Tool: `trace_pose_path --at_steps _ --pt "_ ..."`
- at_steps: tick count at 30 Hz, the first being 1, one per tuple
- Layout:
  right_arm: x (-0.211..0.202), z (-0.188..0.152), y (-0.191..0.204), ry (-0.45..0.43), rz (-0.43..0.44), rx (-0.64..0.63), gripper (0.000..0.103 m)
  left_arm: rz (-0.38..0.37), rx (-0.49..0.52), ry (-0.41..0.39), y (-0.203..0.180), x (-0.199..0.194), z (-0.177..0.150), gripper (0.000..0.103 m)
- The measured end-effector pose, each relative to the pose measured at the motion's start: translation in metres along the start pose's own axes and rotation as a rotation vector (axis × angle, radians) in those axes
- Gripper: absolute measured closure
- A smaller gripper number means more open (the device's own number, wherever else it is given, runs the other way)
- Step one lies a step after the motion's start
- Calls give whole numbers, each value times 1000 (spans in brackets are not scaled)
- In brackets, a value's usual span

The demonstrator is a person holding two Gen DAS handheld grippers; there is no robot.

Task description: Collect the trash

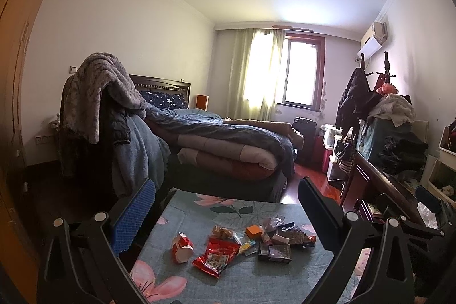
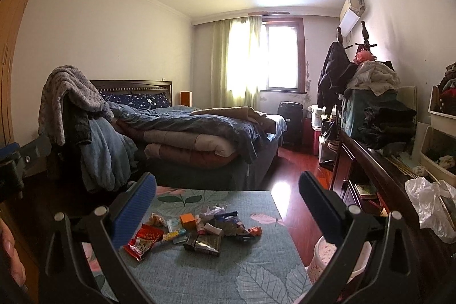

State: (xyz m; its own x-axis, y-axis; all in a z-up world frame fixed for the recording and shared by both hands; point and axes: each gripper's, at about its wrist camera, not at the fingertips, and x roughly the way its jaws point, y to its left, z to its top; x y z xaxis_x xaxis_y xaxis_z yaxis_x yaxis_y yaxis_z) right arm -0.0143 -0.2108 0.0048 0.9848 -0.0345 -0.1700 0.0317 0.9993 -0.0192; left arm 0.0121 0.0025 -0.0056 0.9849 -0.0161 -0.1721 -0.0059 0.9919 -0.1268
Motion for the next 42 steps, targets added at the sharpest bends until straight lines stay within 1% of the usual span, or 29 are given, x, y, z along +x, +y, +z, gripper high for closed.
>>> trace_pose_path --at_steps 8,16,22,42 --pt "1 2 0 1 2 2 3 -1 1 6 1 1 0 3" --pt "6 3 -1 10 21 2 3 -5 -1 9 3 2 0 4" --pt "14 -1 -6 33 44 20 3 -6 1 15 3 3 -1 4" --pt "14 -1 -13 35 51 35 3 -9 10 21 -2 8 -2 4"
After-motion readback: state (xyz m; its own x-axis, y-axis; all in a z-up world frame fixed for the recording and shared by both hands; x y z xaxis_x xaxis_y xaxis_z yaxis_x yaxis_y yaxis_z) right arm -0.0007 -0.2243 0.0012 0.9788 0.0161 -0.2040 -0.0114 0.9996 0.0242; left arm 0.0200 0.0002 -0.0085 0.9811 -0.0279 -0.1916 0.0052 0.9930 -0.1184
